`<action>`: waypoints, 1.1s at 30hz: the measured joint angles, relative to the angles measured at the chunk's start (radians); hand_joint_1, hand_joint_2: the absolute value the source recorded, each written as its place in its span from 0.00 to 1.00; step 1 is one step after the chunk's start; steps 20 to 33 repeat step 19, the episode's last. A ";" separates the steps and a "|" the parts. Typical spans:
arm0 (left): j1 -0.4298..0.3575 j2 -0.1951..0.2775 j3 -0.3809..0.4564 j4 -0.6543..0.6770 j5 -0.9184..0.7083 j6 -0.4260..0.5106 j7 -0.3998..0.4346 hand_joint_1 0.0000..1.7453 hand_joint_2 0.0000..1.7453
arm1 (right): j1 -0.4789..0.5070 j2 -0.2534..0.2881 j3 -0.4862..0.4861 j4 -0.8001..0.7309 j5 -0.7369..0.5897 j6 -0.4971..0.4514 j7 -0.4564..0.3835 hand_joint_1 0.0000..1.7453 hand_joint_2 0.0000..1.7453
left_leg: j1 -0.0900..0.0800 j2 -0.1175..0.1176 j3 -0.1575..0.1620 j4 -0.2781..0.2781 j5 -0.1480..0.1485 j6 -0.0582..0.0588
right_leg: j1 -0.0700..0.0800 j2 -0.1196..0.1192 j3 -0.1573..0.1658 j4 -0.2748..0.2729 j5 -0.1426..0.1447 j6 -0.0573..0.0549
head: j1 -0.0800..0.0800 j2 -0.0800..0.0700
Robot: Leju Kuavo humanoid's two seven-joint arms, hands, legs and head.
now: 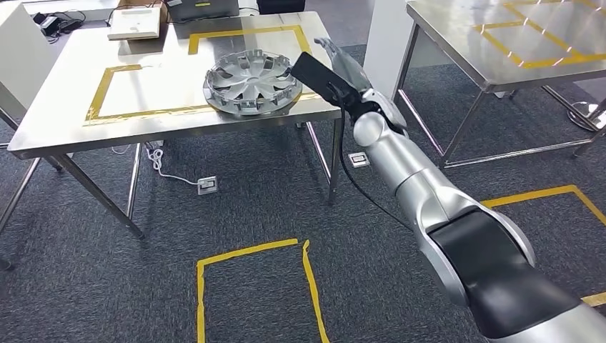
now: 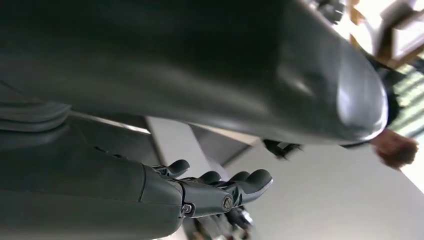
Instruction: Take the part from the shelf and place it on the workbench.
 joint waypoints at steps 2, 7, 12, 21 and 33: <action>0.005 -0.001 0.002 0.001 0.004 -0.001 -0.007 0.00 0.00 | 0.089 -0.006 -0.027 0.035 -0.023 0.006 0.029 0.00 0.25 | 0.005 -0.002 -0.033 0.115 -0.094 -0.009 | -0.006 -0.001 -0.020 -0.005 0.021 -0.002 | 0.000 0.000; 0.020 0.000 0.016 0.001 0.019 -0.016 -0.029 0.00 1.00 | 0.389 -0.030 -0.085 0.116 -0.077 0.078 0.238 0.00 1.00 | 0.025 -0.002 0.026 0.199 -0.064 -0.036 | -0.017 -0.013 -0.069 0.004 0.051 0.022 | 0.000 0.000; 0.060 0.001 0.034 0.000 0.046 0.006 -0.018 0.00 1.00 | 0.674 -0.056 -0.167 0.168 -0.207 0.150 0.366 0.00 1.00 | 0.029 -0.018 0.169 -0.006 -0.139 -0.015 | -0.017 -0.017 -0.102 0.033 0.056 0.052 | 0.010 0.000; 0.128 0.014 -0.042 -0.019 0.180 0.002 -0.008 0.00 1.00 | 0.881 -0.071 -0.253 0.185 -0.325 0.170 0.384 0.00 1.00 | 0.018 -0.001 0.156 -0.008 -0.130 0.011 | -0.021 -0.009 -0.112 0.018 0.080 0.001 | 0.034 0.000; 0.128 0.014 -0.042 -0.019 0.180 0.002 -0.008 0.00 1.00 | 0.881 -0.071 -0.253 0.185 -0.325 0.170 0.384 0.00 1.00 | 0.018 -0.001 0.156 -0.008 -0.130 0.011 | -0.021 -0.009 -0.112 0.018 0.080 0.001 | 0.034 0.000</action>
